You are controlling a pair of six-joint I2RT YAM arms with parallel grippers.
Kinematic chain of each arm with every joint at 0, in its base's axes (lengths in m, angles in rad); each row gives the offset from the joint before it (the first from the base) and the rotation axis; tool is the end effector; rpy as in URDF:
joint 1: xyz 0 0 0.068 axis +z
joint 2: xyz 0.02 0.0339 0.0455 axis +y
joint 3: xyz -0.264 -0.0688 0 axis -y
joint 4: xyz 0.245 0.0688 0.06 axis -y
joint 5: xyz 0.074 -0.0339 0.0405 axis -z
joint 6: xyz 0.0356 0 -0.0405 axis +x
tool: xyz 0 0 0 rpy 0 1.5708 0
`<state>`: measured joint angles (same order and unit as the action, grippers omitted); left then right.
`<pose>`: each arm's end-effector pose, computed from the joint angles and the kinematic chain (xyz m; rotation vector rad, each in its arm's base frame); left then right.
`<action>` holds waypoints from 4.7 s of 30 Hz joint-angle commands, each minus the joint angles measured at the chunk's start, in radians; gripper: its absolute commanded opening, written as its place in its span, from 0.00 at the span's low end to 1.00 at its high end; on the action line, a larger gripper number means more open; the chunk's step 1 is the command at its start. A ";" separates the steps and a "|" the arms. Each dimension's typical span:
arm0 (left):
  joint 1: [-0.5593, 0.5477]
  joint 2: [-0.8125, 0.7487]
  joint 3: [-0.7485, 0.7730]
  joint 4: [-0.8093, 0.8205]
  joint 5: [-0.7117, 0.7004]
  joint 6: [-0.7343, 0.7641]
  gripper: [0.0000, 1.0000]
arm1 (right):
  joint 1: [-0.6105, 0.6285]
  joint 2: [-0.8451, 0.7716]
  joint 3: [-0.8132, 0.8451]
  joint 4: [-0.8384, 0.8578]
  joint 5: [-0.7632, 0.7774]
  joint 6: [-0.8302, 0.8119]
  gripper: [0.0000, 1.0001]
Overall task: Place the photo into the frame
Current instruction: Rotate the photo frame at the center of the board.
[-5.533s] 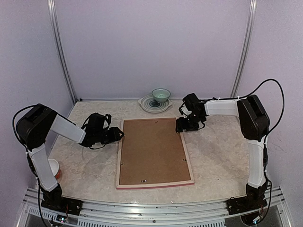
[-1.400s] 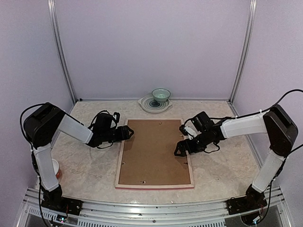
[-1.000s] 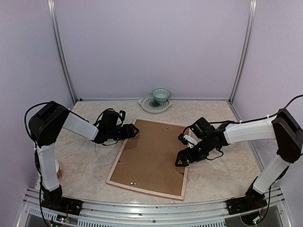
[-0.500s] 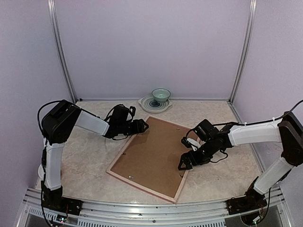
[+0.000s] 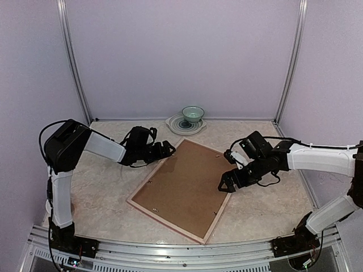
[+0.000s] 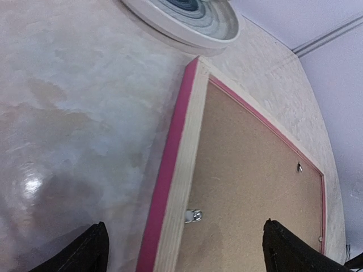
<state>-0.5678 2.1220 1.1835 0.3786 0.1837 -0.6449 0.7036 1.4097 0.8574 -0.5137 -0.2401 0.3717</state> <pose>0.3707 -0.2442 0.1183 0.0280 2.2591 -0.8823 0.2006 0.1813 0.2016 -0.5399 2.7044 0.6496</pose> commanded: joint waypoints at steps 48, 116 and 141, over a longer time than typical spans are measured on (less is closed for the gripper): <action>-0.312 -0.965 -0.723 -0.582 -0.190 -0.453 0.99 | -0.391 0.593 0.536 0.208 0.044 -0.033 0.99; 0.050 -0.170 -0.135 -0.332 -0.052 -0.078 0.99 | -0.287 0.223 -0.038 0.347 -0.148 0.119 0.99; 0.105 -0.288 -0.218 -0.375 -0.227 -0.048 0.99 | -0.237 0.131 -0.114 0.354 -0.026 0.180 0.99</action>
<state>-0.4473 1.8954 1.0286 0.0700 0.0025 -0.6853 0.4553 1.5532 0.7490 -0.1741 -0.2787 0.5419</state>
